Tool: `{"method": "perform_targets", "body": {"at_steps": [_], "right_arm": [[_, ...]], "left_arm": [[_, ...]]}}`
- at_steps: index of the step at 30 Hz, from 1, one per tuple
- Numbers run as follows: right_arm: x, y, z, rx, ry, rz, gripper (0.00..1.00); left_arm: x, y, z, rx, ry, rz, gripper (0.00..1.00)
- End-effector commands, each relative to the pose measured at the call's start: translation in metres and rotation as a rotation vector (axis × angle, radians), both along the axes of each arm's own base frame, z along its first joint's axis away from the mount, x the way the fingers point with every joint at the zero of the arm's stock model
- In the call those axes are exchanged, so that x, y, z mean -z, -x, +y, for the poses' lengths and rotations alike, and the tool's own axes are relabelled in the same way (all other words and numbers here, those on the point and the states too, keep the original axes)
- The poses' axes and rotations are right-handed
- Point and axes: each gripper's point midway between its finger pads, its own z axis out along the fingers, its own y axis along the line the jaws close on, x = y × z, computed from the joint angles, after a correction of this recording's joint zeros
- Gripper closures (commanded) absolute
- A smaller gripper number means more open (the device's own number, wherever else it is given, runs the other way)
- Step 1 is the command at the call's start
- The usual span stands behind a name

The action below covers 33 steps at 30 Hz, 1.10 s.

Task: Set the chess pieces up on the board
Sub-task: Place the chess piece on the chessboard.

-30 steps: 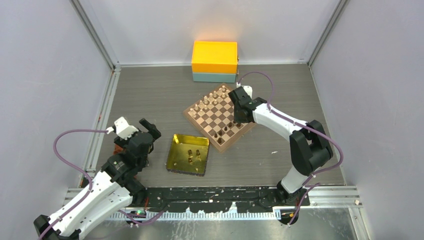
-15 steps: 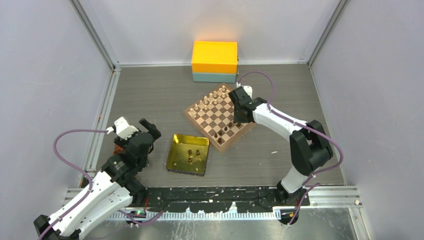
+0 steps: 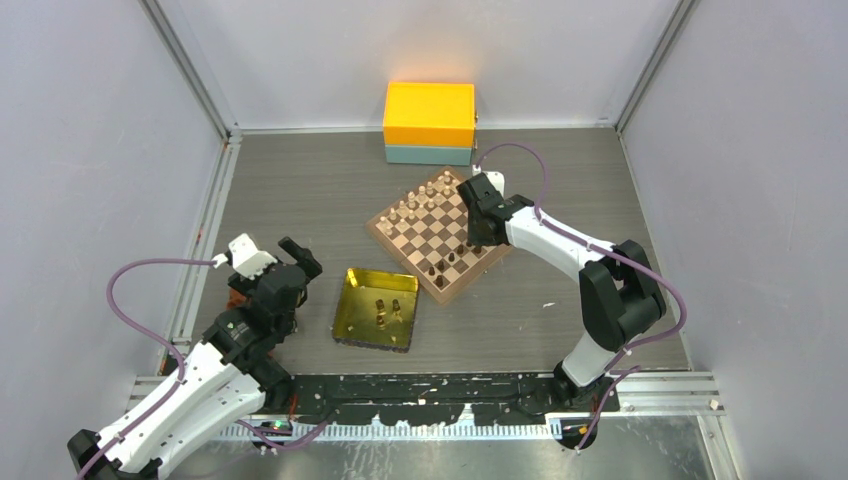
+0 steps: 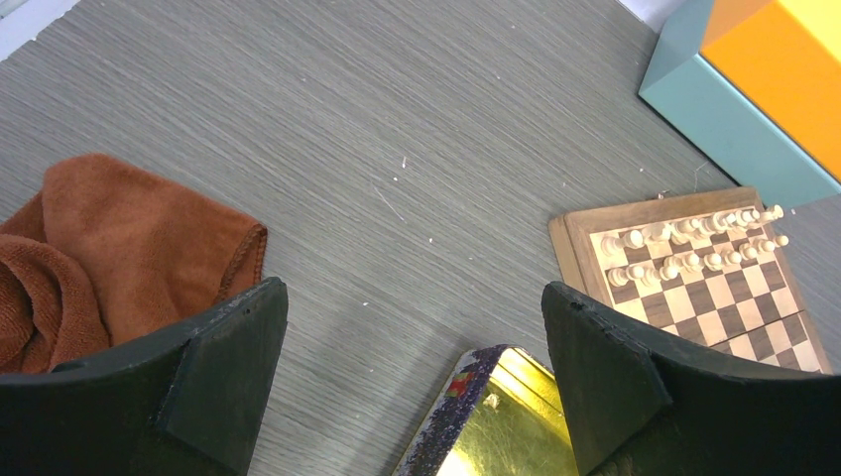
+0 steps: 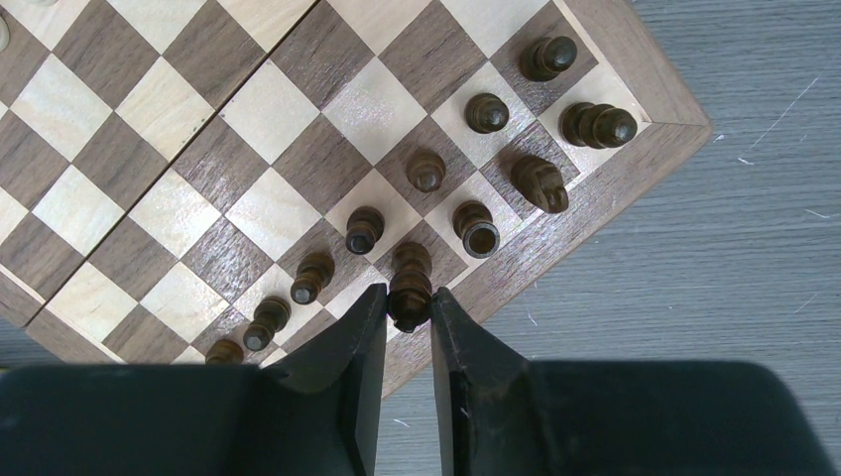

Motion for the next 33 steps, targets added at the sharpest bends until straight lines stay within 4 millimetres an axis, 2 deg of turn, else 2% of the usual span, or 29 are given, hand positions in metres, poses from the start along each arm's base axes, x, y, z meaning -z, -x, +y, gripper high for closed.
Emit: {"method": "perform_targets", "body": {"at_steps": [1,13,33], "right_arm": [[-0.0178,-0.0051,0.0040,-0.008,-0.038,-0.049,0.72],[-0.0196,-0.0059,0.0051,-0.014,-0.041,-0.052,0.68],[-0.0253,-0.0069,0.0064,-0.019,-0.052,-0.069,0.67]], "left_arm": [[-0.0114,-0.0050,-0.0013,-0.019,0.027,-0.045,0.00],[-0.0131,-0.0060,-0.0024,-0.017,0.029,-0.047,0.00],[-0.0114,-0.0047,-0.0010,-0.018,0.025,-0.044,0.00]]}}
